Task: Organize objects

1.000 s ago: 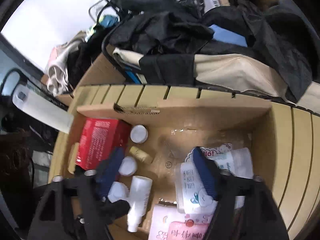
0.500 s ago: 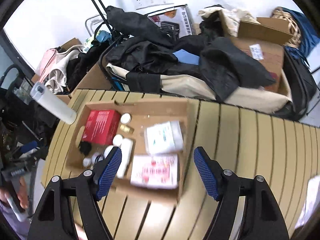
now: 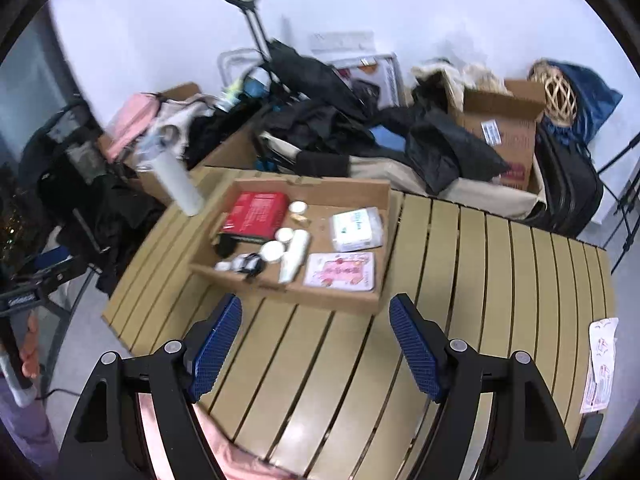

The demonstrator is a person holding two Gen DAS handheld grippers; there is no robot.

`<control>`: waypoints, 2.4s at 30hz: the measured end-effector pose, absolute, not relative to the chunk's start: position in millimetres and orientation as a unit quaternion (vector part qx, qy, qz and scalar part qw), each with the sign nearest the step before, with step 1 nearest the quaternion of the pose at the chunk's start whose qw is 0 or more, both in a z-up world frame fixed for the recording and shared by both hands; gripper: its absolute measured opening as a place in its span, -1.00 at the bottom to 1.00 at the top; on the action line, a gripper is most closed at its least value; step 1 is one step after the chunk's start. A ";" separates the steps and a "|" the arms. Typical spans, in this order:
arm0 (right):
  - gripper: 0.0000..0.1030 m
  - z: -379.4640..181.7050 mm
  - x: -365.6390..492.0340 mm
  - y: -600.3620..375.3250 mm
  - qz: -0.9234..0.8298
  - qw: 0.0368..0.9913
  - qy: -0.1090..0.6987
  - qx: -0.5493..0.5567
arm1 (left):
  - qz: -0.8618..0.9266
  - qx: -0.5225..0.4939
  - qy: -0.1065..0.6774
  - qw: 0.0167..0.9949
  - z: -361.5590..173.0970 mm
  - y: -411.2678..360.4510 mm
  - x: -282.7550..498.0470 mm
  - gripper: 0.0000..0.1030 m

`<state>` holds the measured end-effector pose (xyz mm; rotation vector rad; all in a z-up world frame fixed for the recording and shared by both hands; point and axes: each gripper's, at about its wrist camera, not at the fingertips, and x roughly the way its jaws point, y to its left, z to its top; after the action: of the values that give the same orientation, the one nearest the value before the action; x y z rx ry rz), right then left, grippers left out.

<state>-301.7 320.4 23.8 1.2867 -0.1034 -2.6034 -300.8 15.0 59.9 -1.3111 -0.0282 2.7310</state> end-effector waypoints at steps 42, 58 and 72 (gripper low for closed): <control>0.57 -29.8 0.2 245.8 -0.932 0.101 -0.031 0.347 | 0.950 -0.303 0.028 0.067 35.5 34.4 -11.1 1.00; 0.57 -31.9 0.8 243.7 -0.931 0.101 -0.027 0.349 | 0.948 -0.309 0.032 0.070 34.0 35.1 -11.4 1.00; 0.57 -31.5 1.9 243.5 -0.932 0.097 -0.029 0.348 | 0.948 -0.309 0.033 0.071 33.7 33.8 -11.4 1.00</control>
<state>1.9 243.5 -31.5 1.0296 -0.0861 -2.7602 -11.4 33.8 33.7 -0.9302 0.0989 2.8508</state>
